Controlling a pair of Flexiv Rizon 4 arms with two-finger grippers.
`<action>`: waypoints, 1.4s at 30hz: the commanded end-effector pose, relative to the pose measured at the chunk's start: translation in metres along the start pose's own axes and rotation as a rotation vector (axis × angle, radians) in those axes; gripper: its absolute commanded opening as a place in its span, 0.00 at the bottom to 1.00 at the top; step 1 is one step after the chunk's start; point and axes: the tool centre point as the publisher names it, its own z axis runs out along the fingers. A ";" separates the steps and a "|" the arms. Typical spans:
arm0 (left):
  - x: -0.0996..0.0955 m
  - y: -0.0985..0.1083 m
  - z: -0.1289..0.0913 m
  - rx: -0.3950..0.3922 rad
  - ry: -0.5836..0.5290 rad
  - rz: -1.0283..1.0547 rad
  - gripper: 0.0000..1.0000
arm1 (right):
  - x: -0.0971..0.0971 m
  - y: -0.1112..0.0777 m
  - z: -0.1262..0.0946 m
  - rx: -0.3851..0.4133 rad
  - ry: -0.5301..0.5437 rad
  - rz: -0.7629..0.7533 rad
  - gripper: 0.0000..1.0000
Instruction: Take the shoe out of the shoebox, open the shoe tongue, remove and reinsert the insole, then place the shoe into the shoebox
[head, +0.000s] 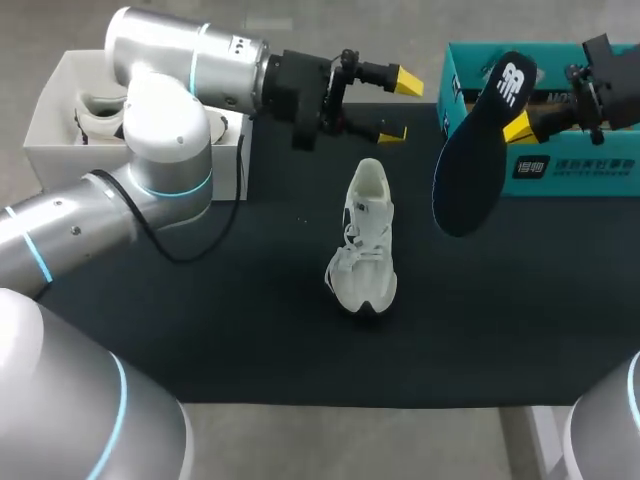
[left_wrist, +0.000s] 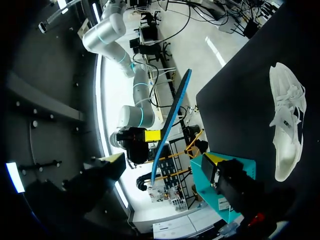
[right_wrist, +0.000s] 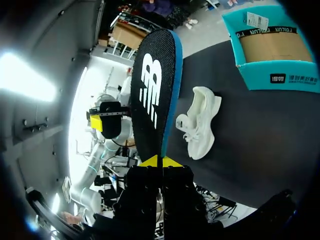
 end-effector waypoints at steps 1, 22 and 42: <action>0.004 0.001 0.009 0.018 -0.005 -0.002 1.00 | 0.006 0.046 0.002 0.184 -0.012 0.009 0.00; 0.008 -0.009 0.026 0.009 -0.102 0.003 0.50 | 0.014 0.094 0.055 0.475 0.041 0.038 0.00; 0.024 -0.001 0.028 -0.118 -0.014 0.004 0.32 | 0.020 0.087 0.053 0.545 0.014 0.017 0.00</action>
